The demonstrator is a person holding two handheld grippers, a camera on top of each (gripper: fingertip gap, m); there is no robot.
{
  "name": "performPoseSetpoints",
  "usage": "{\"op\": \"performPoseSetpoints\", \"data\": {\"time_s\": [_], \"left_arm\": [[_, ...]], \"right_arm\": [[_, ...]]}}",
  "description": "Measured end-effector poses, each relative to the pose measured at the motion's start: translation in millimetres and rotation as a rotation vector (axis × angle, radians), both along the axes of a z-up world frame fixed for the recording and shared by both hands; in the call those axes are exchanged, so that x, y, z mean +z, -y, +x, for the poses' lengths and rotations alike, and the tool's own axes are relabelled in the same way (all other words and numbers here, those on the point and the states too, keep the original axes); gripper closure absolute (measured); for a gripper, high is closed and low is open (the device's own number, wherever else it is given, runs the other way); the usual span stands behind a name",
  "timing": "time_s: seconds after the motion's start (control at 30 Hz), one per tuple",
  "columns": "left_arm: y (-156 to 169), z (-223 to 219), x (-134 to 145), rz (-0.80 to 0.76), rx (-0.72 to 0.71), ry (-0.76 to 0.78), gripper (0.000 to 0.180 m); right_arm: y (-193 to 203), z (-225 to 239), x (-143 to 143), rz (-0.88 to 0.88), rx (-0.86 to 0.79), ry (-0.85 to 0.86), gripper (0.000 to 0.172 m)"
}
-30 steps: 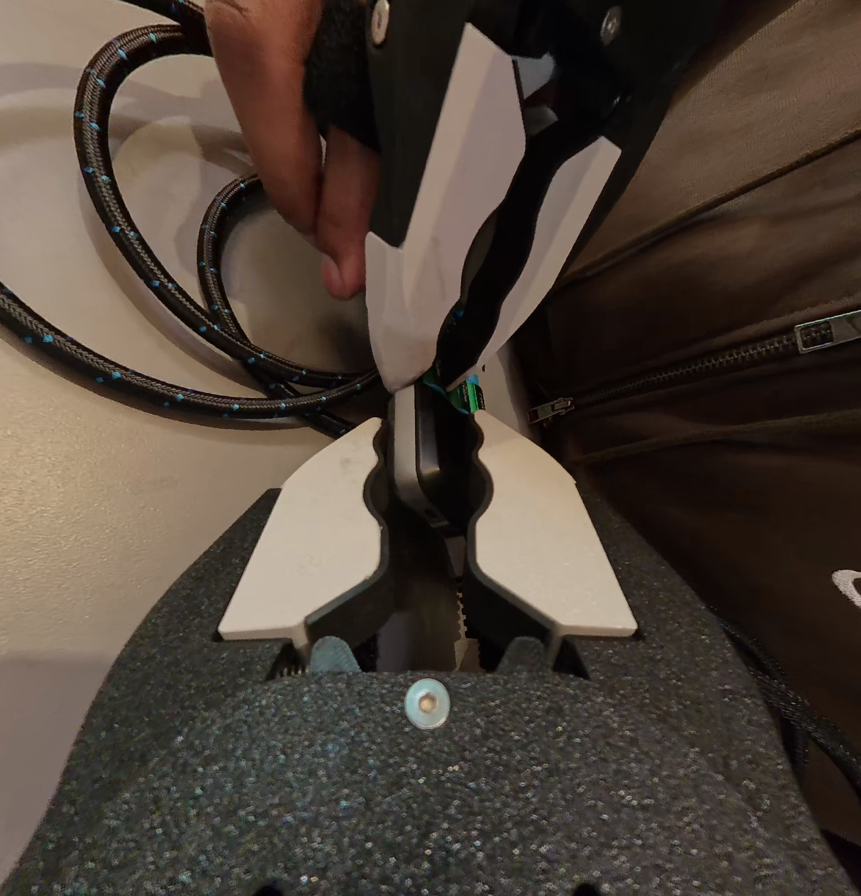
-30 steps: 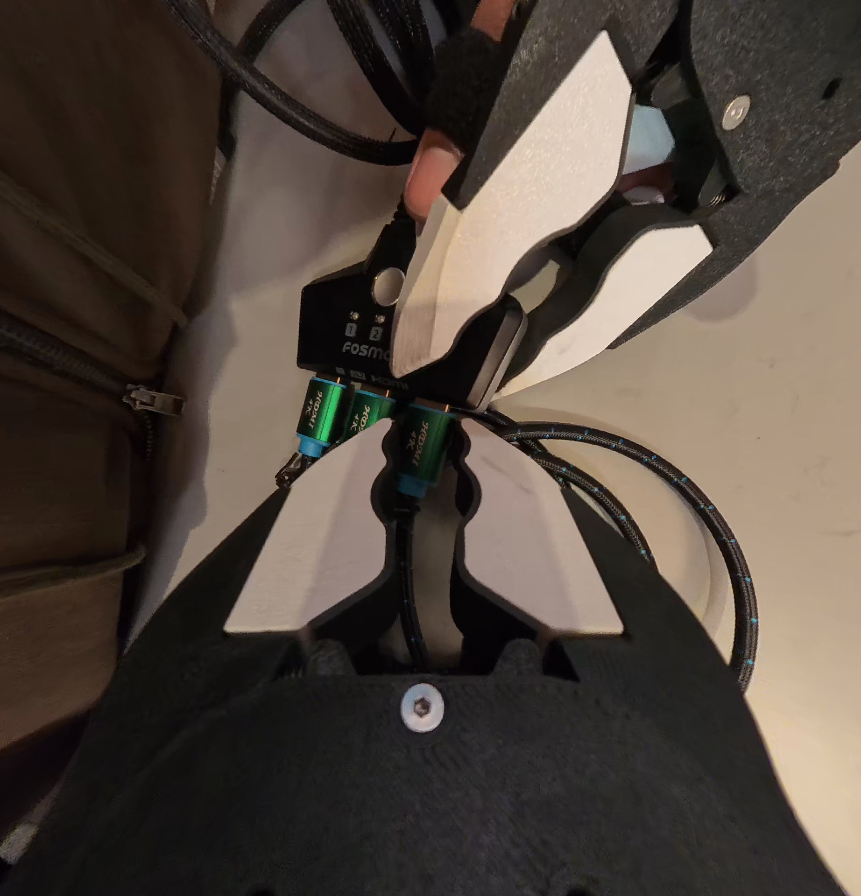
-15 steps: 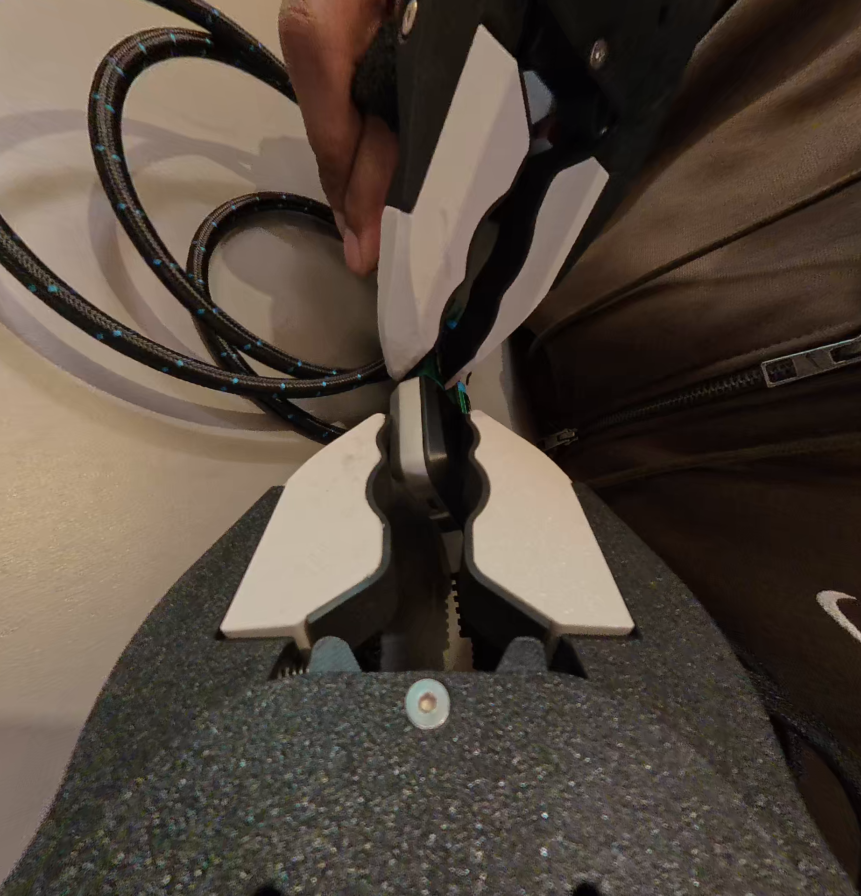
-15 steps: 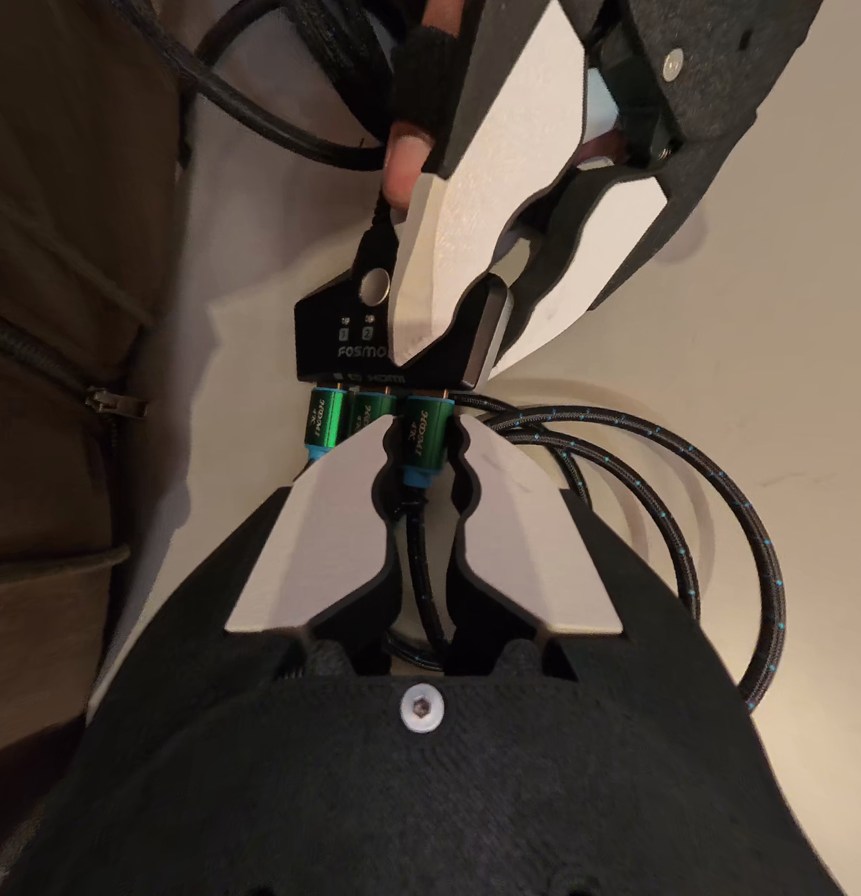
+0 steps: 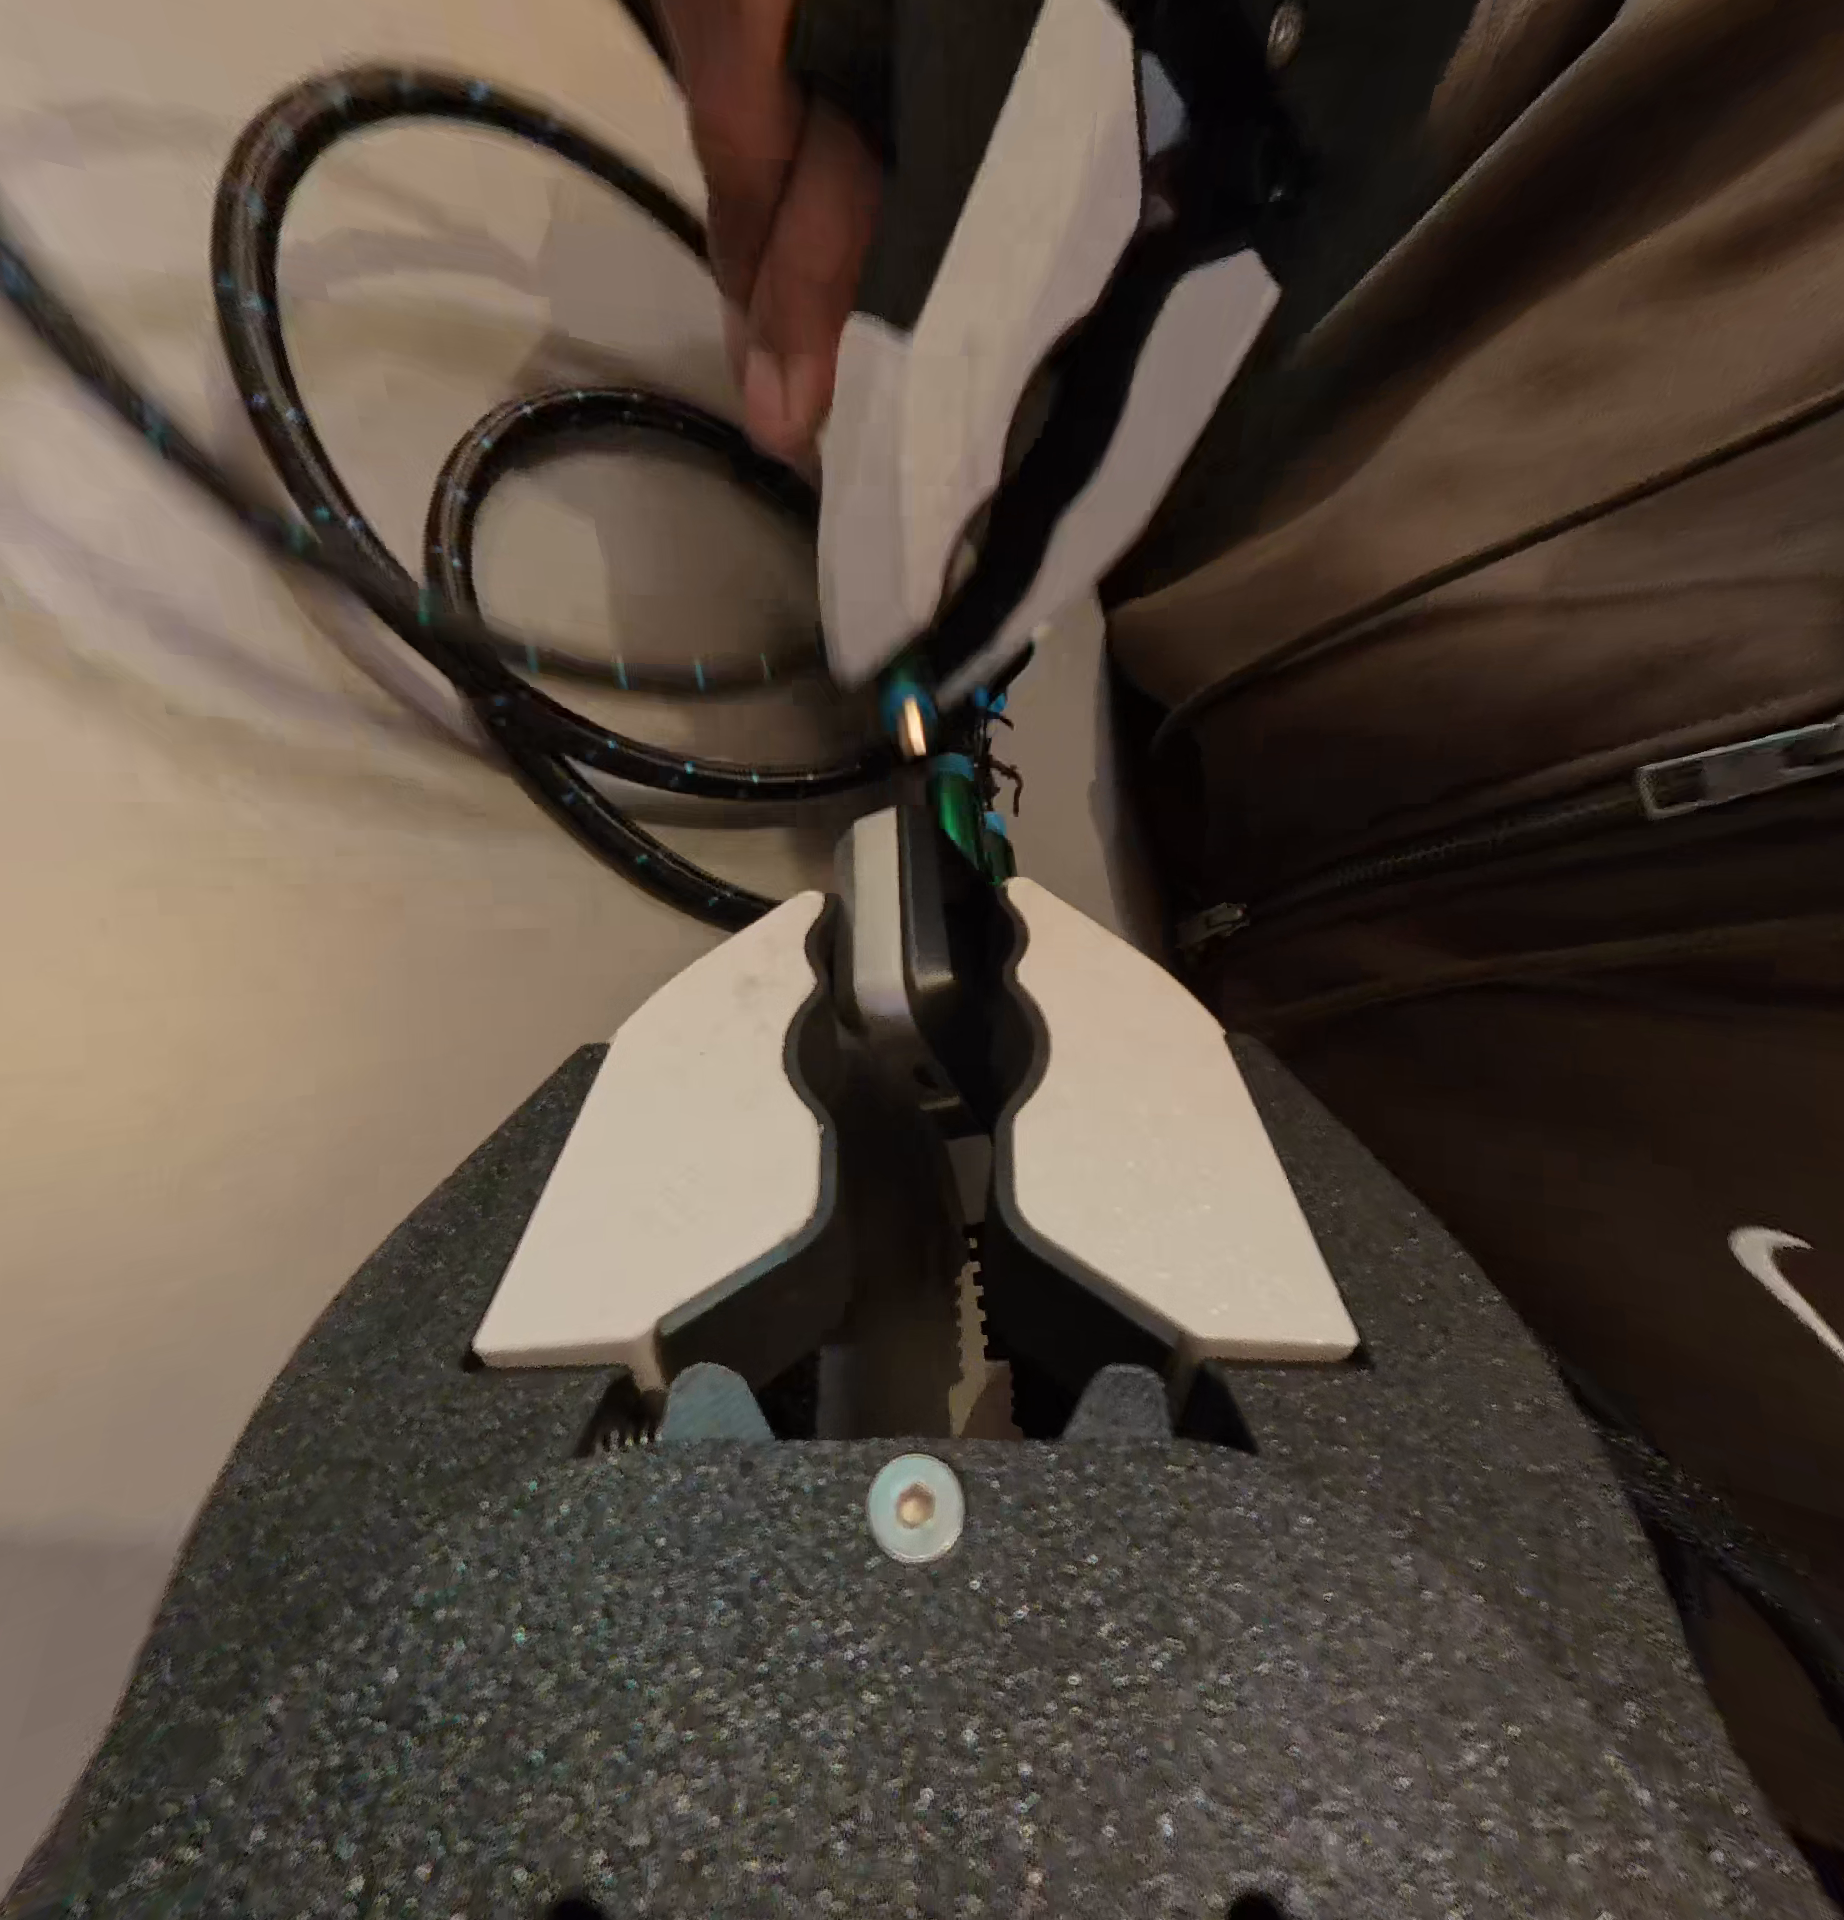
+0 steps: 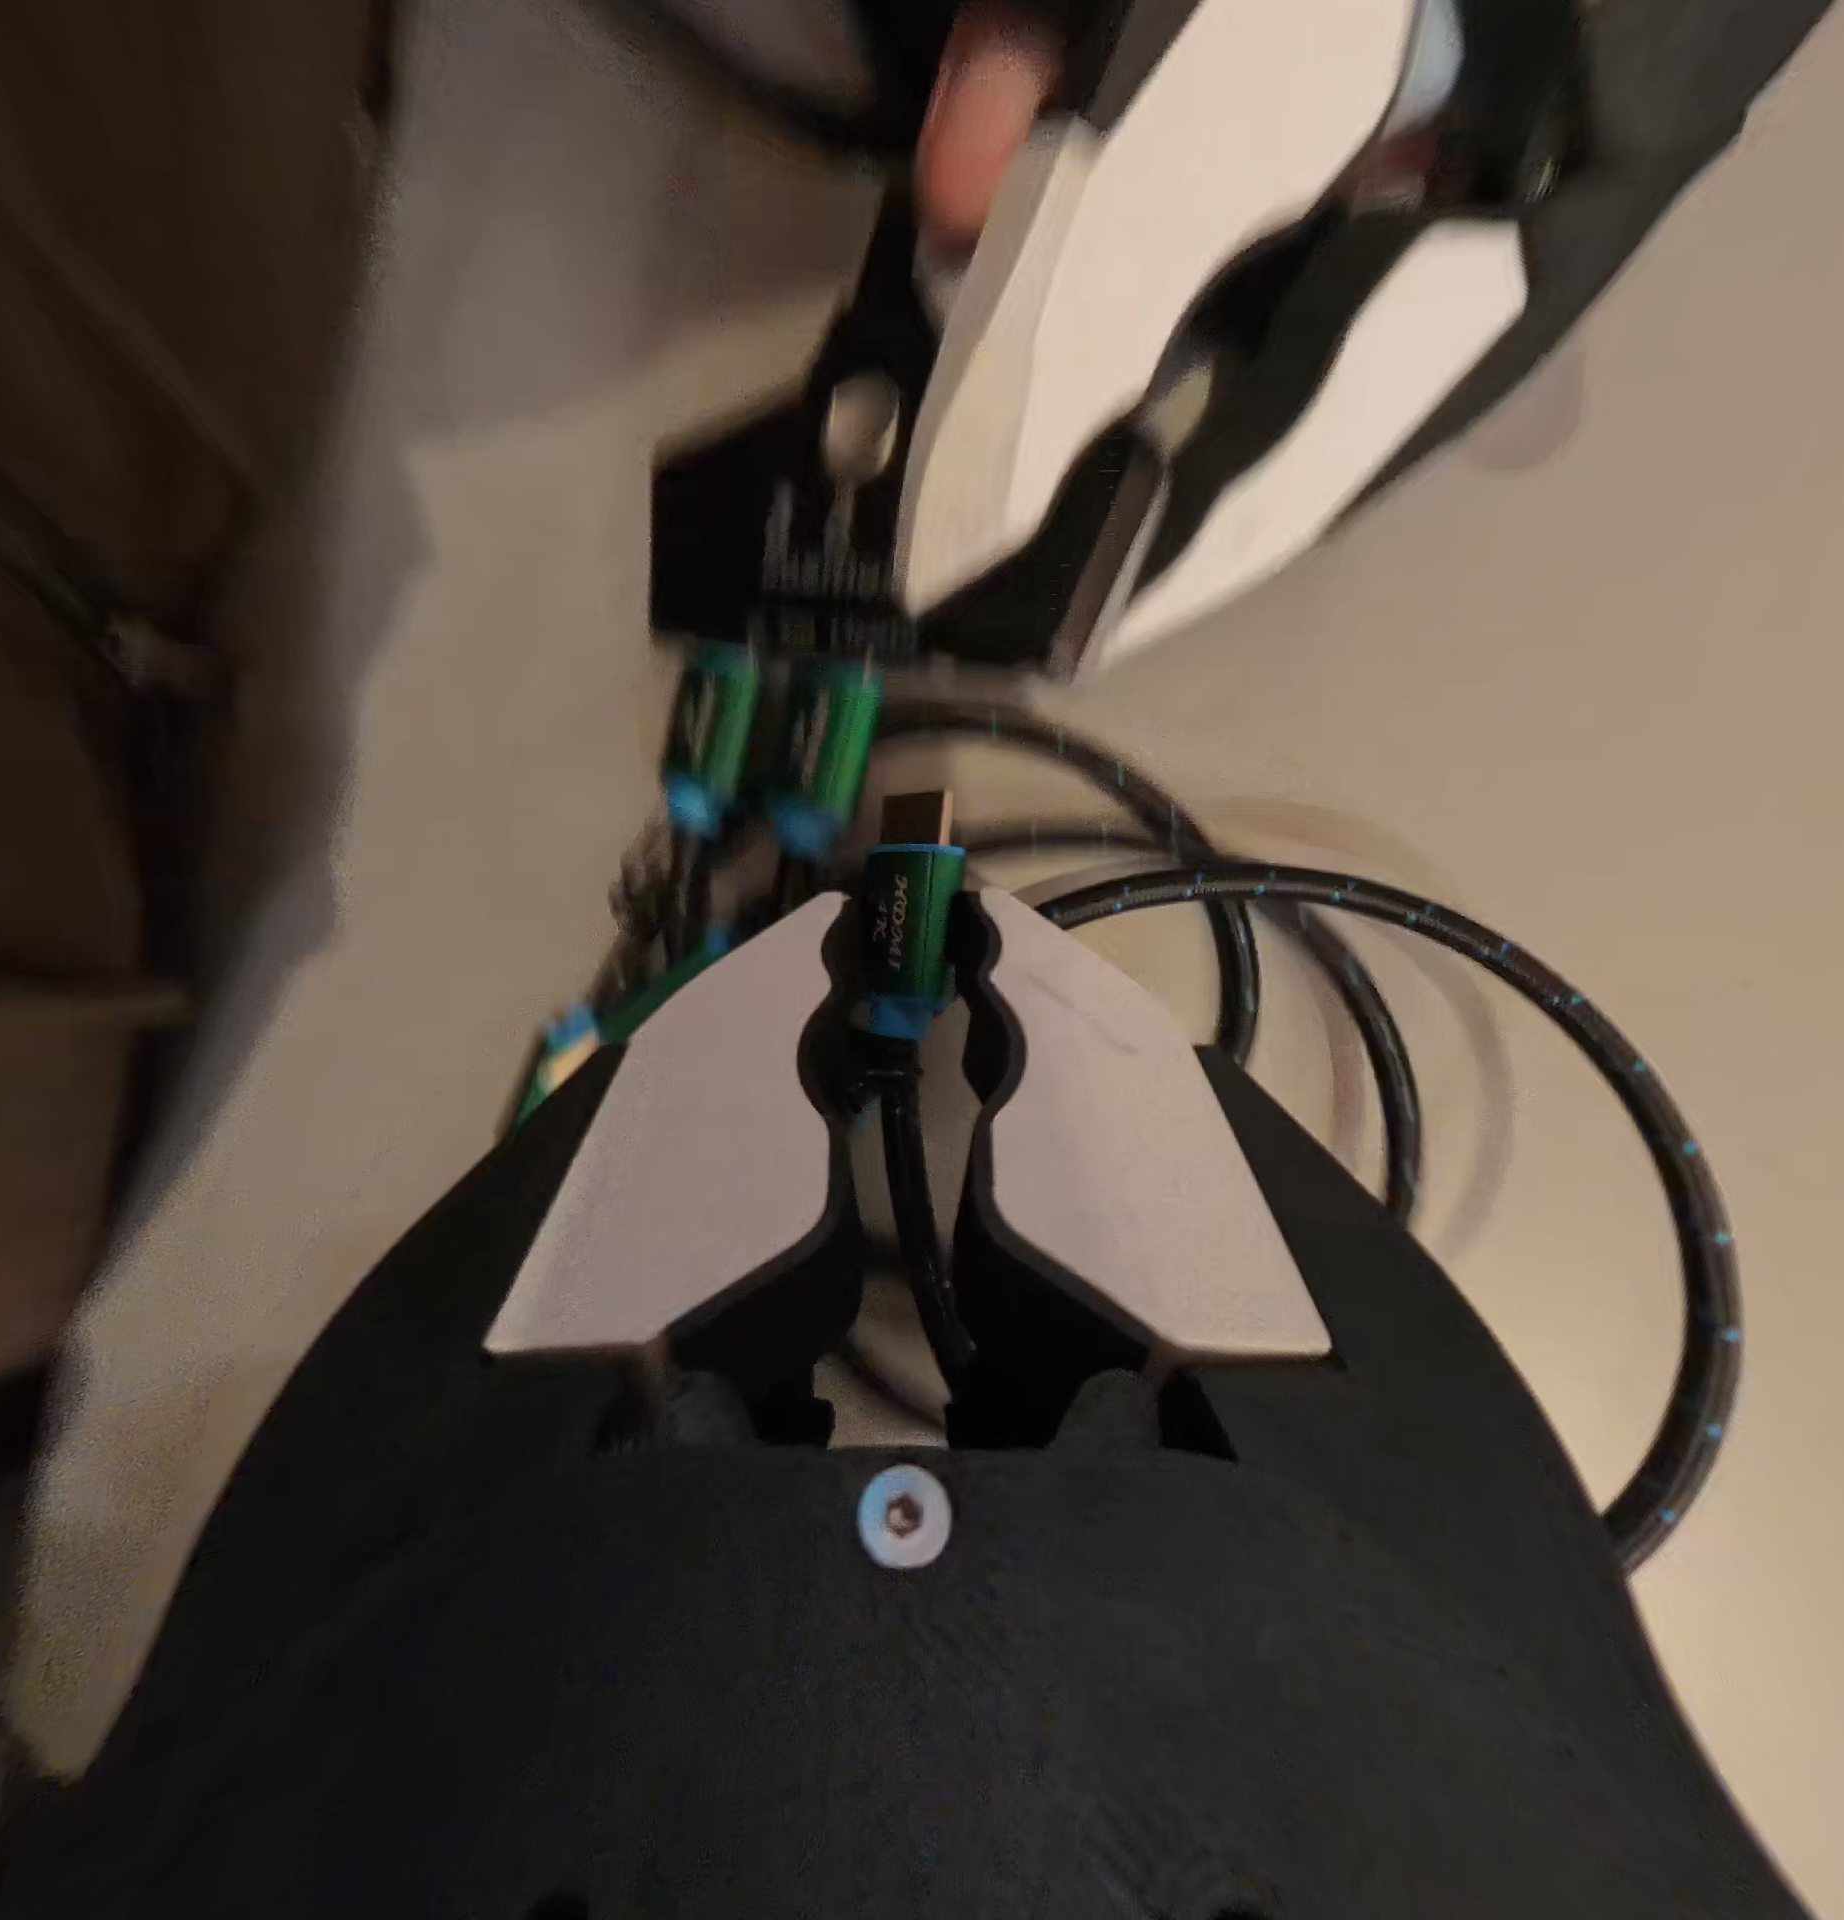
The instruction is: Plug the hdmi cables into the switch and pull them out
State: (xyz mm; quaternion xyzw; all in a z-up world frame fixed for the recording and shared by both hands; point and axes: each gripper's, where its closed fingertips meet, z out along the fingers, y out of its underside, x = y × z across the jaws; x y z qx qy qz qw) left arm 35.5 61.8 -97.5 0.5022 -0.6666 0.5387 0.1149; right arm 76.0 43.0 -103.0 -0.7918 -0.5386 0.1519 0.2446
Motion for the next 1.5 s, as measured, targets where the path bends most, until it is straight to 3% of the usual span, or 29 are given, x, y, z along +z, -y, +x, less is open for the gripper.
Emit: {"op": "performPoseSetpoints", "data": {"time_s": [0.17, 0.5, 0.7, 0.83, 0.9, 1.1, 1.3, 1.5], "left_arm": [[-46, -9, 2, -0.005, 0.134, 0.018, 0.154], [-46, -10, 1, 0.002, 0.125, 0.017, 0.153], [-46, -10, 1, 0.005, 0.126, 0.014, 0.153], [-46, -9, 0, 0.008, 0.127, 0.015, 0.153], [-45, -9, 0, 0.009, 0.127, 0.014, 0.153], [-45, -9, 0, 0.012, 0.127, 0.013, 0.153], [-45, -9, 0, 0.012, 0.128, 0.013, 0.153], [-45, -9, 0, 0.013, 0.128, 0.014, 0.153]], "right_arm": [[-10, 37, 10, 0.044, -0.099, -0.055, 0.155], [-24, 59, 26, 0.152, -0.246, -0.033, 0.155], [-5, 107, 80, 0.294, -0.459, -0.031, 0.156], [37, 176, 139, 0.381, -0.668, 0.013, 0.156], [62, 222, 149, 0.366, -0.795, 0.055, 0.156], [119, 323, 99, 0.139, -1.085, -0.056, 0.156], [124, 350, 48, 0.01, -1.203, -0.126, 0.155], [126, 357, 63, 0.085, -1.256, 0.042, 0.148]]}}
